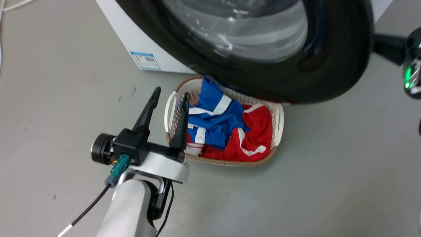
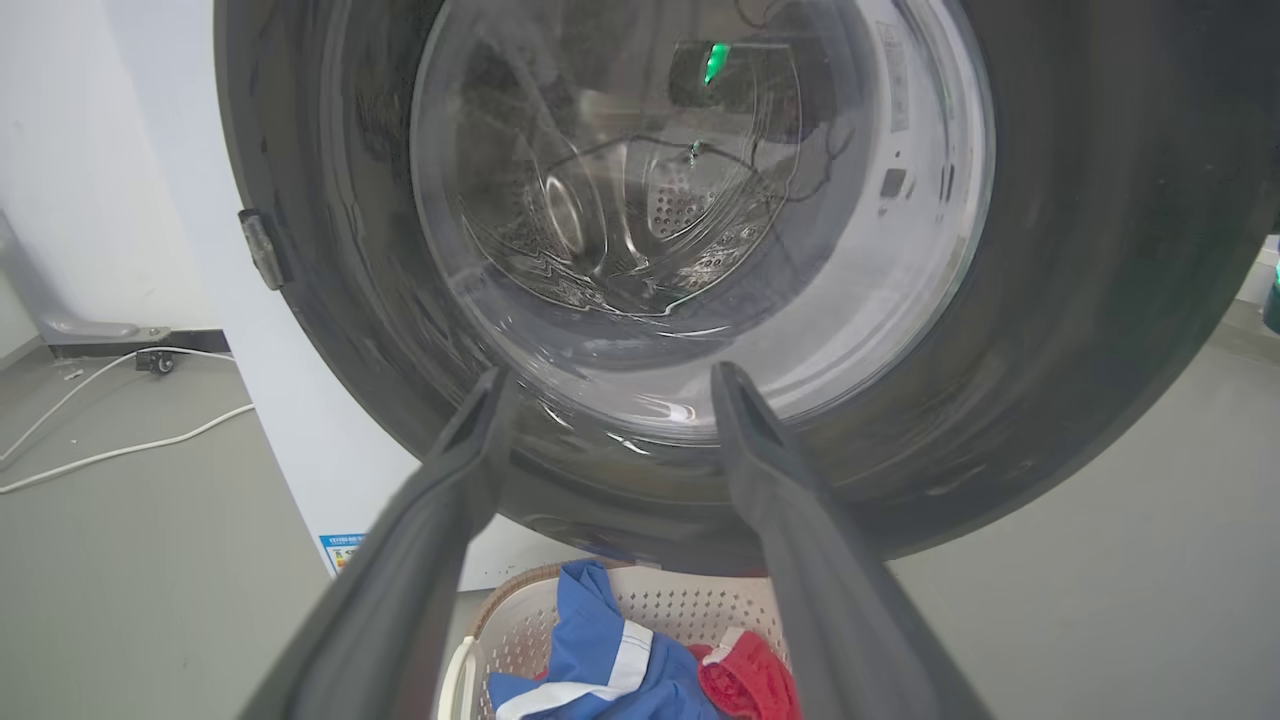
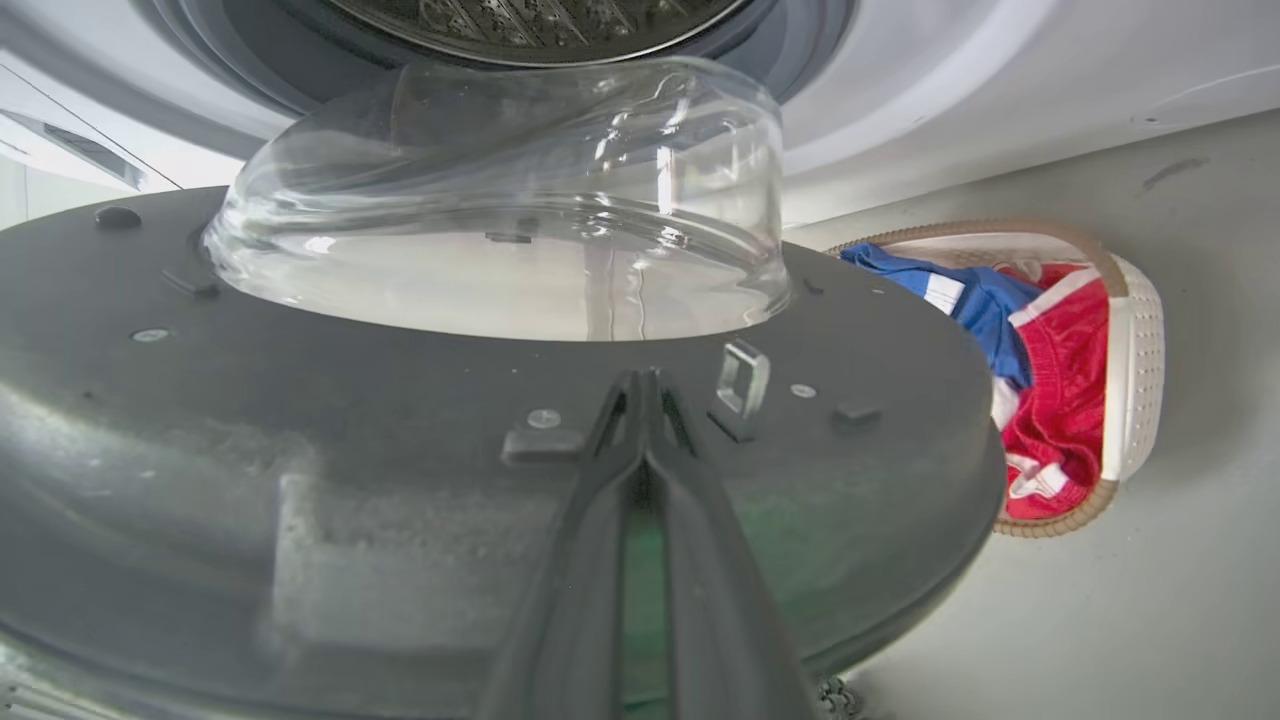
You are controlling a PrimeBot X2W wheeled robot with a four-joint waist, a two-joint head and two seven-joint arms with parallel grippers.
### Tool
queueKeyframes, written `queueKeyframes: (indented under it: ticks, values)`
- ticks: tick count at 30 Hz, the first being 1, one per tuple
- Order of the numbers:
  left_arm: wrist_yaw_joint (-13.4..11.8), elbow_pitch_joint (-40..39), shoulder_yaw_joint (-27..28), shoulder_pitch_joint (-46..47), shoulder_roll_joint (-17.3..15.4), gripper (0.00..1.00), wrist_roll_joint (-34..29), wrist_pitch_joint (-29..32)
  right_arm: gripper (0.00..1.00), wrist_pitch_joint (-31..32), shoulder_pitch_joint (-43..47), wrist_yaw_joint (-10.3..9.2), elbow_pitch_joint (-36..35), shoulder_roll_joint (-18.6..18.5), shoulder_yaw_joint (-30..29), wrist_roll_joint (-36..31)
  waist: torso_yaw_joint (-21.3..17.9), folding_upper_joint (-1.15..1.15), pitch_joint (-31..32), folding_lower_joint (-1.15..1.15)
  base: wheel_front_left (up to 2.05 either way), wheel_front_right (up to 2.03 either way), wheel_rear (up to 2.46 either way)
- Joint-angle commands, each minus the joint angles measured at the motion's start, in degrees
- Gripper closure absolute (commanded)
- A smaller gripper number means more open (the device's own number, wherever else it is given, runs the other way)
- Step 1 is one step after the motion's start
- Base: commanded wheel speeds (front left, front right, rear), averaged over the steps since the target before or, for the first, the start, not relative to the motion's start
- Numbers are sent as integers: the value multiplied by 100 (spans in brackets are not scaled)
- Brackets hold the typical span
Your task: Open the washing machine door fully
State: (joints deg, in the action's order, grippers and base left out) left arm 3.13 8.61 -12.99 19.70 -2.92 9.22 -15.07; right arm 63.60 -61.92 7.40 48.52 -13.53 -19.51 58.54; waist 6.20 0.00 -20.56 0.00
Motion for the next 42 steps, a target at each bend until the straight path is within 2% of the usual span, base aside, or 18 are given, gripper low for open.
queueKeyframes:
  ticks: [1,15,23,31,42]
  values:
    - [29,18,-12,-101,4,0,-17,-15,100,101,185,16,-83,135,24,-8,19,0,135,0,0,0,0]
    - [2,219,-81,-676,3,0,81,-15,100,1259,1918,16,-1668,898,126,-259,382,0,1013,0,0,0,0]
    - [68,320,-36,-872,3,0,13,-14,100,1686,2798,16,-2490,1078,350,-74,610,0,1358,0,0,0,0]
    - [86,359,-34,-947,3,0,32,-14,100,1237,3318,16,-2638,1068,1076,471,721,0,1502,0,0,0,0]
    - [129,393,13,-1014,3,0,-23,-15,100,669,3583,16,-2742,1081,2002,1242,548,0,1577,0,0,0,0]
